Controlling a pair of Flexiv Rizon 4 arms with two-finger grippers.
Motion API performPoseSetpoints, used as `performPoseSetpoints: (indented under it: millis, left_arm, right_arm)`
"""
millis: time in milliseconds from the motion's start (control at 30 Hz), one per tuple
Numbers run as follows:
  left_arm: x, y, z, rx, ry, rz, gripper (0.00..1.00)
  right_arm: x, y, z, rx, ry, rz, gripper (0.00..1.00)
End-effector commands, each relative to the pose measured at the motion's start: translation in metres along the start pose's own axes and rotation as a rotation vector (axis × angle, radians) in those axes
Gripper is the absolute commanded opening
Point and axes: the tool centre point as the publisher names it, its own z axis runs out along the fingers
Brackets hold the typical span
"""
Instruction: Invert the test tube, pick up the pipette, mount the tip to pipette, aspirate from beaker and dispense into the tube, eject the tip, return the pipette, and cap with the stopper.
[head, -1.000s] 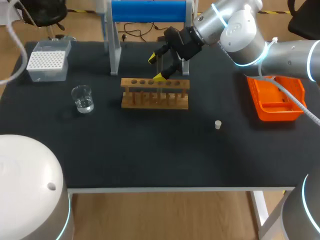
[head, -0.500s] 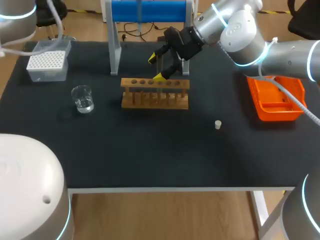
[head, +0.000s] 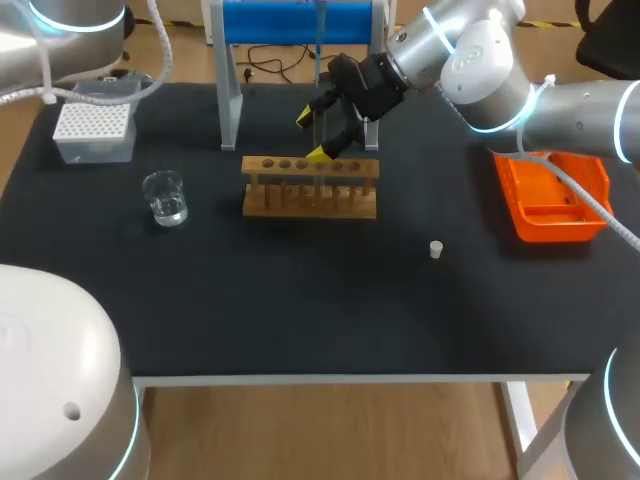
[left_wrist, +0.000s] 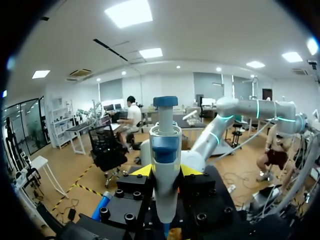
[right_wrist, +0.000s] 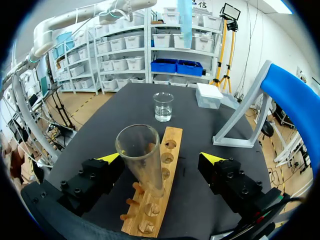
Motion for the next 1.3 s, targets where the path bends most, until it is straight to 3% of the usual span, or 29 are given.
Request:
performPoseSetpoints:
  millis: [33, 1300]
  left_arm:
    - [-0.0017, 0.0008, -0.0017, -0.009, -0.01, -0.016, 0.0]
    - [-0.0017, 0.0008, -0.0017, -0.009, -0.01, -0.016, 0.0]
  right_arm:
    - [-0.0004, 0.0004, -0.0008, 0.003, 0.002, 0.001, 1.0]
    - [-0.0004, 0.0004, -0.0008, 0.003, 0.002, 0.001, 1.0]
